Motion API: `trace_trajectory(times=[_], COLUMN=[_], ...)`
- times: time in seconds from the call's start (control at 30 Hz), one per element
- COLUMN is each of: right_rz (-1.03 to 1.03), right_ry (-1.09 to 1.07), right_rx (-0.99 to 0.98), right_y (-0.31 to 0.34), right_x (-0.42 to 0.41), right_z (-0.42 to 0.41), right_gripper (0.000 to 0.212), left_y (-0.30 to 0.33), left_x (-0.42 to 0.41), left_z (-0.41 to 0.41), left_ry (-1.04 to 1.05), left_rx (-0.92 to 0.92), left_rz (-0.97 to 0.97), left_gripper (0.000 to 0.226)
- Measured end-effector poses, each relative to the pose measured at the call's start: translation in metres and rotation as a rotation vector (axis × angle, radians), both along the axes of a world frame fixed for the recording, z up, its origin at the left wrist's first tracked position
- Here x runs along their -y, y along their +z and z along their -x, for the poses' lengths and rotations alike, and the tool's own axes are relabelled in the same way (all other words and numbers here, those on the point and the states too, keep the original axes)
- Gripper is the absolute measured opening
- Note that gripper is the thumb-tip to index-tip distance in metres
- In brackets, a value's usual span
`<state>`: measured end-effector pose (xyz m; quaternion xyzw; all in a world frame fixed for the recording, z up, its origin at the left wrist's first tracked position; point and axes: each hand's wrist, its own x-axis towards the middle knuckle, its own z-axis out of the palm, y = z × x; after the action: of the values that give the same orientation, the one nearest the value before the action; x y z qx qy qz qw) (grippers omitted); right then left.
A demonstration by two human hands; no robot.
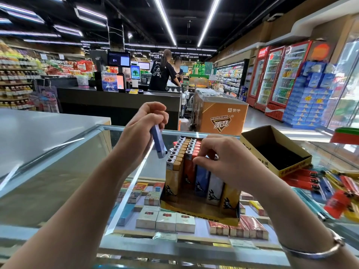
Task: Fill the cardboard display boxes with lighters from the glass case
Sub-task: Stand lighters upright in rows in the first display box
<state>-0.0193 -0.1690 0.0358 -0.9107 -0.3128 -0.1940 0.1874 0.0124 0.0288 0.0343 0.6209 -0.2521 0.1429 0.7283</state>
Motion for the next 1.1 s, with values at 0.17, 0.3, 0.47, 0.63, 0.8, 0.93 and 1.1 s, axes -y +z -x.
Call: trace_trajectory(times=[0.17,0.3,0.47,0.63,0.8,0.93,1.1], right_rz=[-0.058,-0.157,-0.478,-0.507,-0.412,-0.394,-0.514], right_ry=[-0.007,0.016,0.077,0.085,0.089,0.143,0.195], right_rx=[-0.015,0.023,0.053,-0.034,-0.023,-0.034,-0.066], right_y=[0.001,0.001,0.005,0.004,0.003,0.003,0.005], right_x=[0.000,0.000,0.000,0.000,-0.001,-0.001,0.002], right_z=[0.000,0.002,0.005,0.005,0.006,0.007,0.005], right_gripper=[0.020,0.015,0.008,0.026,0.038,0.046,0.043], left_y=[0.002,0.002,0.000,-0.002,-0.004,-0.006,-0.004], left_x=[-0.002,-0.001,0.005,0.009,0.014,0.021,0.015], left_z=[0.000,0.003,0.004,0.006,0.008,0.011,0.009], left_ry=[0.057,-0.048,-0.162,-0.219,-0.155,-0.156,-0.166], left_rx=[0.046,-0.016,-0.055,-0.006,0.035,0.082,0.029], left_rz=[-0.010,0.076,0.098,0.007,-0.070,-0.086,0.043], left_gripper=[0.009,0.013,0.011,0.021,0.039,0.030,0.029])
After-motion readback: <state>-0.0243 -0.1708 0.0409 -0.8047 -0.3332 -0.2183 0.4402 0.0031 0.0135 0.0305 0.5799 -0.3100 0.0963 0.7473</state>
